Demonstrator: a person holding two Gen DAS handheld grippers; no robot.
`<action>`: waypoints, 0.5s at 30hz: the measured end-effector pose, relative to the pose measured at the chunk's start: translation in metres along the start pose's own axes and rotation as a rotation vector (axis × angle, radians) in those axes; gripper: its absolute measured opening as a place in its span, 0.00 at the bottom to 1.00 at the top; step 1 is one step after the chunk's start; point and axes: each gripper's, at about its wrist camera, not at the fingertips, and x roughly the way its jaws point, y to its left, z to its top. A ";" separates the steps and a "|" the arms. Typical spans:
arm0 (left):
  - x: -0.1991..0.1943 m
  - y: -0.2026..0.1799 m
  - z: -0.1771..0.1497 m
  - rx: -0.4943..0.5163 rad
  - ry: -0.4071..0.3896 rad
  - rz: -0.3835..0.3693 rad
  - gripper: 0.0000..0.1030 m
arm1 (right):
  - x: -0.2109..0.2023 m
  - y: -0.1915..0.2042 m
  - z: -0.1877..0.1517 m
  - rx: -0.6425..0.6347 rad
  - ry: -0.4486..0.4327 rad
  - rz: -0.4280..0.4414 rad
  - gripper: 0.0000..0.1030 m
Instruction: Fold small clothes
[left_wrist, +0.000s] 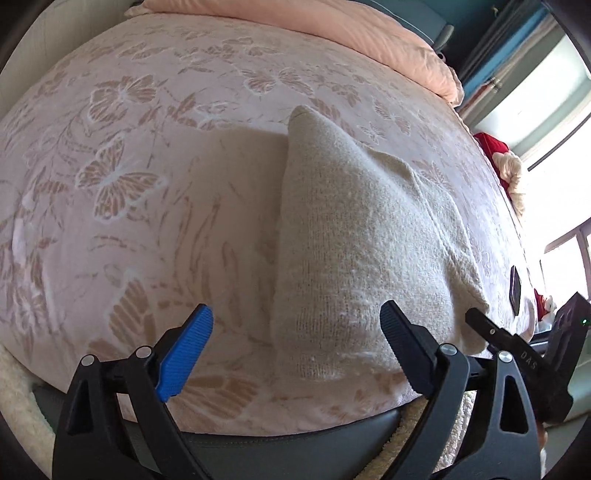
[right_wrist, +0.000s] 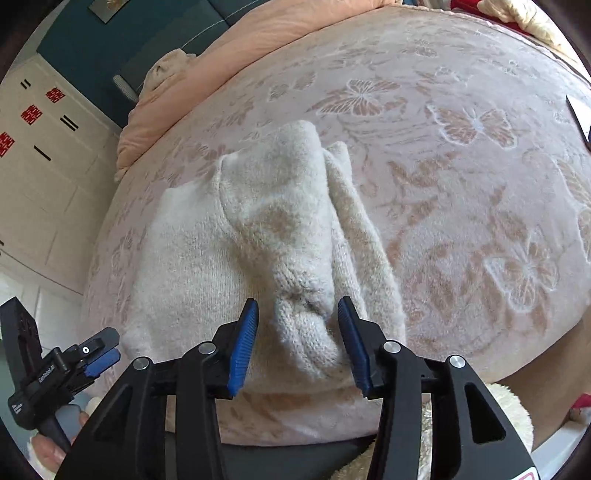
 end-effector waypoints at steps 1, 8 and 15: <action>0.000 0.002 -0.001 -0.011 0.006 -0.002 0.87 | 0.001 0.002 -0.001 -0.009 0.002 -0.001 0.13; -0.017 -0.014 -0.014 0.094 -0.017 -0.001 0.88 | -0.056 0.002 0.009 -0.022 -0.169 0.026 0.10; 0.001 -0.014 -0.028 0.083 0.051 -0.001 0.88 | -0.014 -0.026 -0.005 -0.002 -0.047 -0.046 0.18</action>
